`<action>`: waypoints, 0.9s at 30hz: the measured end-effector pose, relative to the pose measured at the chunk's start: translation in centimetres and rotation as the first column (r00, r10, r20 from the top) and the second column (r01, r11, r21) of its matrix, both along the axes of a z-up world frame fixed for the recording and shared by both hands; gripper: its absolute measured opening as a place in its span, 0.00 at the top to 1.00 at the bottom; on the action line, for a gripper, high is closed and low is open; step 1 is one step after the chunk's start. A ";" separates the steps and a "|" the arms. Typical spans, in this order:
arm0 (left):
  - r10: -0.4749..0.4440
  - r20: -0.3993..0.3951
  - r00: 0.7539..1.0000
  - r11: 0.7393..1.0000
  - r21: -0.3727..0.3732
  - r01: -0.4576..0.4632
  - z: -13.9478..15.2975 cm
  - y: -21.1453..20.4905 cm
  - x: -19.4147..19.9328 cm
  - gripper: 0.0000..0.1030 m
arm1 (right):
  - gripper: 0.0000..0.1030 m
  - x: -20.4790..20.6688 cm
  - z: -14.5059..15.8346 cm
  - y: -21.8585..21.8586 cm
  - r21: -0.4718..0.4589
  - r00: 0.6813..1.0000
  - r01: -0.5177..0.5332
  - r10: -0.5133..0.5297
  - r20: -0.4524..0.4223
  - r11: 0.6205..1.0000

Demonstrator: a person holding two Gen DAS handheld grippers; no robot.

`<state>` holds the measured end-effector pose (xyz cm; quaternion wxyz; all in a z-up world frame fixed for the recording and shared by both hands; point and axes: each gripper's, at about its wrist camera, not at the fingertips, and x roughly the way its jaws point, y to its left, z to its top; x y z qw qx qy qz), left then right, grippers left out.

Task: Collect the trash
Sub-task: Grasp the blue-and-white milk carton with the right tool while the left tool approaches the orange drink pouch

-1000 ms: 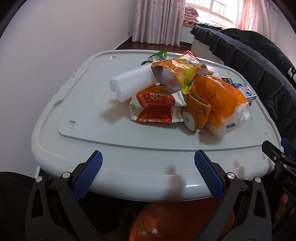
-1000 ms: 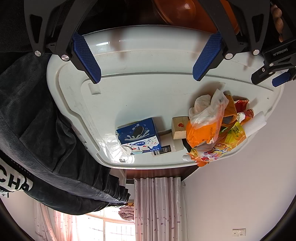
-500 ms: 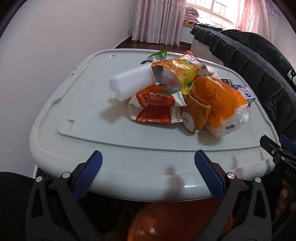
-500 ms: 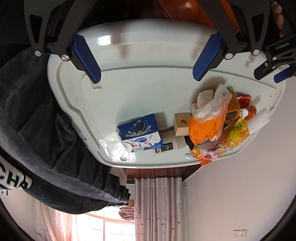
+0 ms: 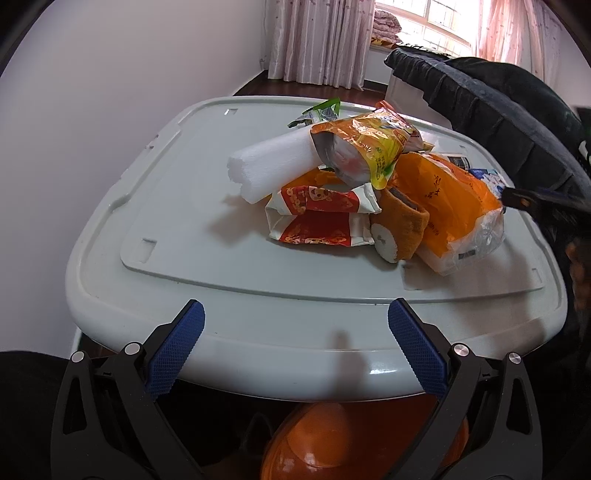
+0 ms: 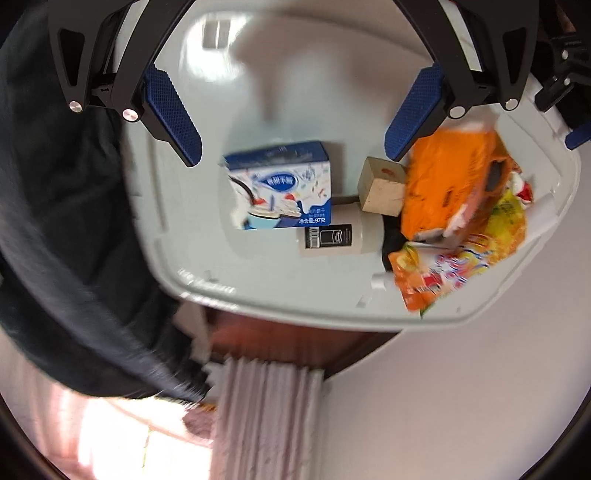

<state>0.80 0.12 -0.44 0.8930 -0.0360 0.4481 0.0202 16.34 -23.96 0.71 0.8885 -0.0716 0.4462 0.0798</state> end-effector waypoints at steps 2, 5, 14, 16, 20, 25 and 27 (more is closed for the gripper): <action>-0.004 0.004 1.000 1.000 0.022 0.004 0.0 -0.2 -0.1 0.05 | 0.05 2.0 -1.0 -0.3 -0.006 0.999 0.011 -0.011 -0.033 1.000; -0.011 0.005 1.000 0.999 0.030 0.011 0.0 0.0 -0.2 0.05 | 0.05 3.3 -1.7 -0.3 -0.027 0.999 0.019 -0.020 -0.041 0.999; -0.006 -0.001 1.000 1.000 0.015 0.006 -0.2 0.4 -0.1 0.05 | 0.35 5.6 -4.7 -0.3 -0.003 0.991 0.047 -0.047 -0.127 0.999; -0.002 0.000 1.000 1.000 0.015 0.002 -0.2 0.4 -0.1 0.05 | 0.36 5.2 -4.6 -0.4 -0.005 0.991 0.058 -0.058 -0.122 0.998; -0.003 0.010 1.000 1.000 0.015 0.003 0.0 0.4 -0.3 0.05 | 0.36 4.3 -3.7 -0.4 -0.031 0.993 0.065 -0.068 -0.097 0.997; -0.059 0.072 0.996 0.998 0.042 0.056 2.0 -0.1 -0.5 0.05 | 0.36 -0.8 1.3 -1.3 0.096 0.995 0.096 -0.098 0.011 0.991; -0.104 0.102 0.989 0.993 0.062 0.098 3.4 -0.6 -0.1 0.05 | 0.36 -3.7 2.7 -1.4 0.123 0.994 0.077 -0.086 0.068 0.989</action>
